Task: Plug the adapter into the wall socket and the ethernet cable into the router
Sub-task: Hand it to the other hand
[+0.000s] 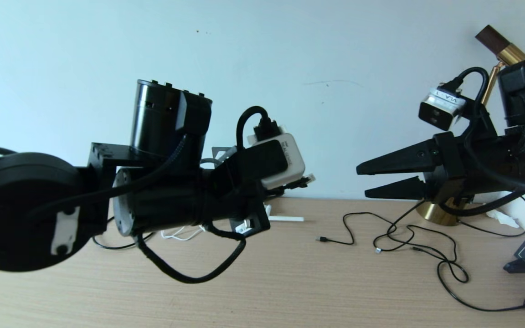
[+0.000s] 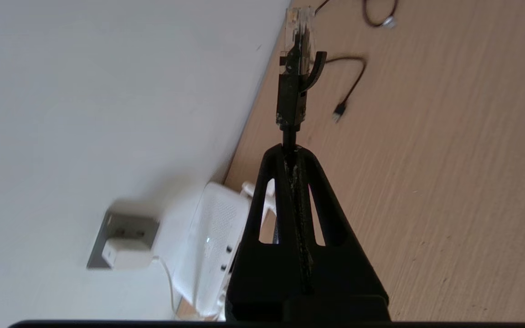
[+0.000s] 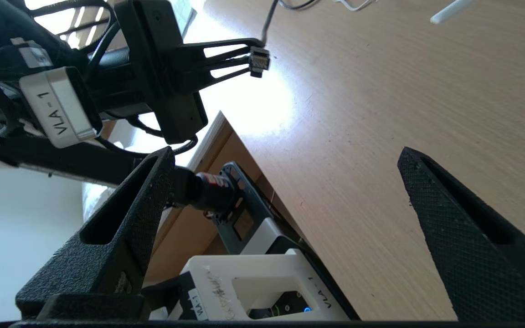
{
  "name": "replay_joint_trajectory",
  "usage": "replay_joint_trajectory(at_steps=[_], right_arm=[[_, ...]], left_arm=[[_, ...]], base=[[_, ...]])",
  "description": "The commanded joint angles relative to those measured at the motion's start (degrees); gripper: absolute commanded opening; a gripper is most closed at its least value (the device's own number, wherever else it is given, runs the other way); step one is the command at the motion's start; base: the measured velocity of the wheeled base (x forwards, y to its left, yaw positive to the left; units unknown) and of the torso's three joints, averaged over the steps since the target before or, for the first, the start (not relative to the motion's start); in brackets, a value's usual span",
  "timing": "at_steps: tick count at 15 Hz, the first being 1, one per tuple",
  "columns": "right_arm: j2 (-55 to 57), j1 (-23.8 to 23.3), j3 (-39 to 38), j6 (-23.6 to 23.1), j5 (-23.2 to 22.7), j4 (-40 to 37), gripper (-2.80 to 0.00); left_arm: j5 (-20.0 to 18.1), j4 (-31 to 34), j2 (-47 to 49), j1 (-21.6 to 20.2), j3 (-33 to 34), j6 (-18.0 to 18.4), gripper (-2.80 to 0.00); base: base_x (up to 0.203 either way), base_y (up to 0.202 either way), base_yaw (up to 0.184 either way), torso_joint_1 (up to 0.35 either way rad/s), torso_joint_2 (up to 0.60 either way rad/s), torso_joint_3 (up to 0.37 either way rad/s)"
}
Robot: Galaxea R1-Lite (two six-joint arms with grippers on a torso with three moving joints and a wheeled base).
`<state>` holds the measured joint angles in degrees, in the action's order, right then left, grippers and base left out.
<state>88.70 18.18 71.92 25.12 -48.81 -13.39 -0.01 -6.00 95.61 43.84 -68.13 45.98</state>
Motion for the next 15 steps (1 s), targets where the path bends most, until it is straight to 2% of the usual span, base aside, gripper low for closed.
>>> replay_joint_trajectory(at_steps=[1, 5, 15], right_arm=[[-0.2, 1.1, -0.3, 0.1, -0.2, -0.1, 0.00], [-0.2, 1.9, -1.4, -2.0, 0.1, 0.4, 0.00], [1.7, 1.9, -1.4, -1.6, -0.2, 1.8, 0.00]], left_arm=[[-1.9, 0.0, 0.5, 1.2, -0.7, 0.4, -2.80], [-2.8, -0.1, 3.8, 3.3, -3.8, 0.4, -2.80], [-2.8, -2.4, 5.8, 6.3, -3.9, 0.2, -2.80]], base=[[0.000, 0.000, 0.000, 0.000, 0.00, 0.000], [0.000, 0.000, 0.000, 0.000, 0.00, 0.000], [0.000, 0.000, 0.000, 0.000, 0.00, 0.000]])
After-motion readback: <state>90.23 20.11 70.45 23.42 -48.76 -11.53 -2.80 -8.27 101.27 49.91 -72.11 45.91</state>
